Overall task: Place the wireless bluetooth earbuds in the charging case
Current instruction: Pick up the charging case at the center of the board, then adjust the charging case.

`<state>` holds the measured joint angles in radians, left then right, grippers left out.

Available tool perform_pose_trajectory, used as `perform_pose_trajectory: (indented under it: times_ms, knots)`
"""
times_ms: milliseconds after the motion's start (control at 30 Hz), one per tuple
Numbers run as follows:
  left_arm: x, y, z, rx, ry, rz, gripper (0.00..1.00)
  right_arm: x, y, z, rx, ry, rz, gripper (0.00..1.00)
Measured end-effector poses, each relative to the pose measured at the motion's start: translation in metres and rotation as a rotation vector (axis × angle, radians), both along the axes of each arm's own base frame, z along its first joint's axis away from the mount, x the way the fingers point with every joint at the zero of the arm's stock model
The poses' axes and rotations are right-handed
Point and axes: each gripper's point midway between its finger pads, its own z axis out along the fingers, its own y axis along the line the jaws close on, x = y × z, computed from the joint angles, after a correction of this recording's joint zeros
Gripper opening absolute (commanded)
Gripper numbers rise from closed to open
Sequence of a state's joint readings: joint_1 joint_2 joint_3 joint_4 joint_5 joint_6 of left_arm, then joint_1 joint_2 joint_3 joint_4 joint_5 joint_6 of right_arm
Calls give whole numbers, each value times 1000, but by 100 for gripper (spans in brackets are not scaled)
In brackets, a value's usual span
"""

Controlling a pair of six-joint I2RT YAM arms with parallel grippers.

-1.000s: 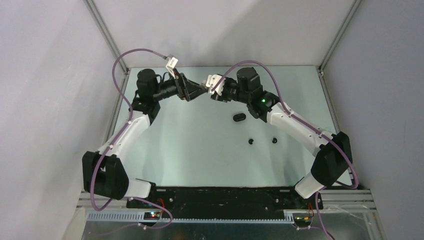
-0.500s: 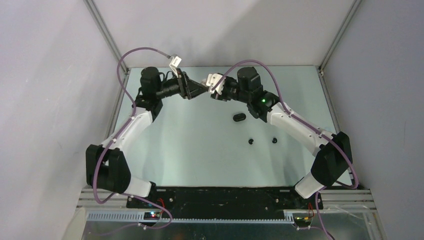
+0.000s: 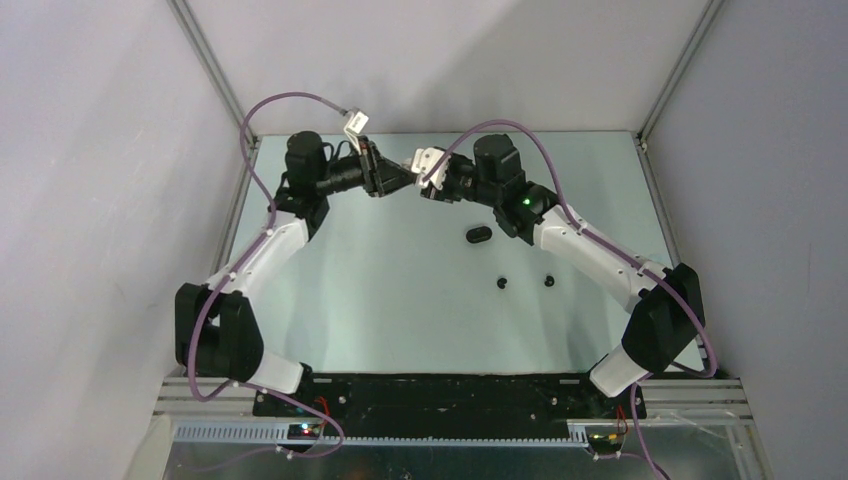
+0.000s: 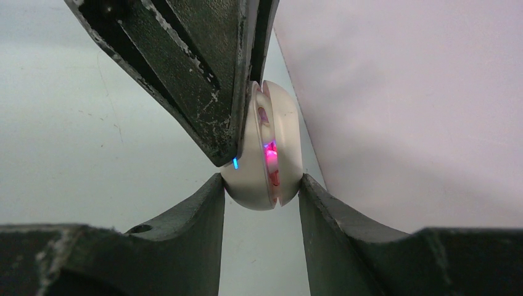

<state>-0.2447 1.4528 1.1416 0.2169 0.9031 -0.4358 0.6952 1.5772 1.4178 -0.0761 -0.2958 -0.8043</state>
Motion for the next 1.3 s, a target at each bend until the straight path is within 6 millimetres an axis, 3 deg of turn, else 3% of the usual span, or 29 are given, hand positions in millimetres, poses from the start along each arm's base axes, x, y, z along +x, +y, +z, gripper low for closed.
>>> perform_pose_trajectory:
  times_ms: [67, 233, 367, 633, 733, 933, 1300]
  knots:
    - [0, -1, -1, 1, 4, -4, 27, -1, 1, 0, 0, 0, 2, 31]
    - [1, -2, -1, -1, 4, -22, 9, 0, 0, 0, 0, 2, -6, 63]
    - [-3, -4, -1, 3, -6, -50, 1, -6, -2, -5, -2, 103, 31, 72]
    - [-9, -4, -7, 53, -111, -113, 0, 0, -18, 33, 54, 396, 137, 74]
    - [-12, -2, -15, 94, -155, -141, 0, -18, -17, 24, 42, 491, 182, 71]
    - [-23, 5, -34, 212, -251, -191, 0, -53, 6, 4, 4, 608, 272, 64]
    - [-42, 12, -22, 297, -444, -235, 0, -48, 3, -6, -21, 622, 241, 58]
